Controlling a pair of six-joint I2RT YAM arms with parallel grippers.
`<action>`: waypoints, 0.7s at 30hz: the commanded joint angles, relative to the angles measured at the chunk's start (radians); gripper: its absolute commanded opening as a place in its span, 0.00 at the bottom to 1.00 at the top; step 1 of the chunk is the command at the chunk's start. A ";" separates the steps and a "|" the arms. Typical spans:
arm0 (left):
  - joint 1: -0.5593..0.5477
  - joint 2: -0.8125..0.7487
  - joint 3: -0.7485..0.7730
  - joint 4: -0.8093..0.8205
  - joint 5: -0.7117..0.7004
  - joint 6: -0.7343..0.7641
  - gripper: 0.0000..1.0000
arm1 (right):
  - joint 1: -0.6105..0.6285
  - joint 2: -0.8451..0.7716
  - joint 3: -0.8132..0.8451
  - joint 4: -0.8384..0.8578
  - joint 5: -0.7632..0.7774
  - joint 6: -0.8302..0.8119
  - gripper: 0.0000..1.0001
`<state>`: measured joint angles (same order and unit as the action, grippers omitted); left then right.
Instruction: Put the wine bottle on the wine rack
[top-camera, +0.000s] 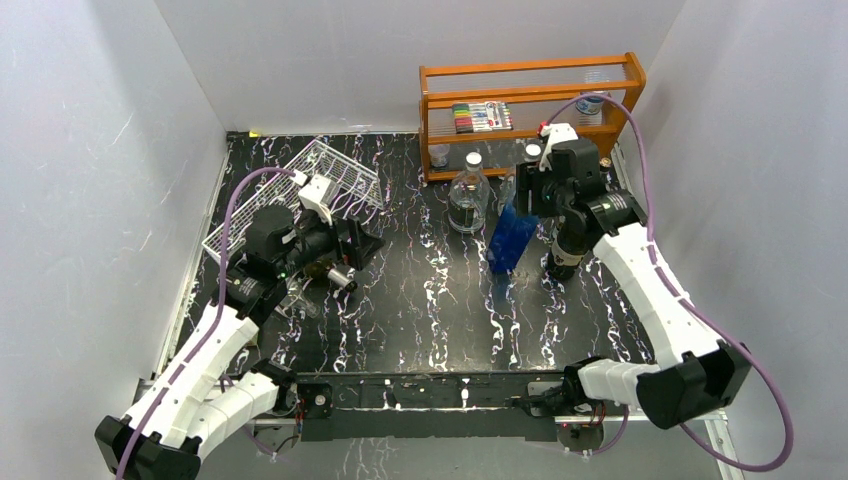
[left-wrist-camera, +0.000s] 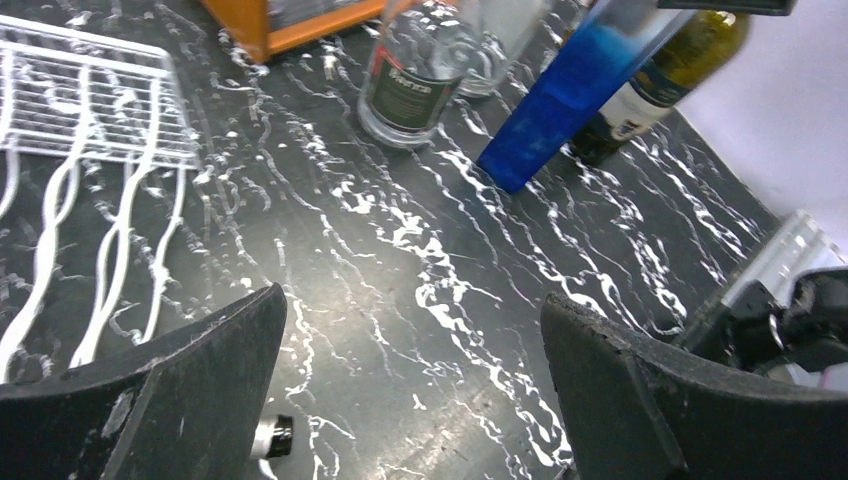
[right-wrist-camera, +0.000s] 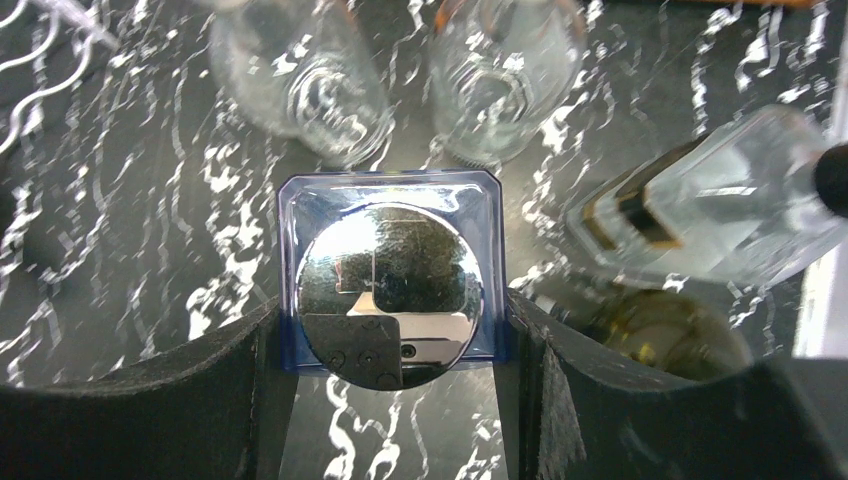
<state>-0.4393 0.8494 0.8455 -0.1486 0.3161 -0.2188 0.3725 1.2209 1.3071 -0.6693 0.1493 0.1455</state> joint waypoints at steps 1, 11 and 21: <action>0.005 -0.005 -0.032 0.120 0.156 -0.001 0.98 | -0.001 -0.139 -0.006 0.094 -0.137 0.081 0.47; -0.074 0.046 -0.151 0.355 0.181 -0.088 0.90 | 0.000 -0.278 -0.233 0.319 -0.287 0.258 0.44; -0.255 0.189 -0.169 0.463 0.058 0.065 0.98 | -0.002 -0.378 -0.355 0.386 -0.336 0.357 0.44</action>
<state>-0.6449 0.9863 0.6777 0.2134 0.4160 -0.2310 0.3733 0.8978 0.9321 -0.4614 -0.1284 0.4294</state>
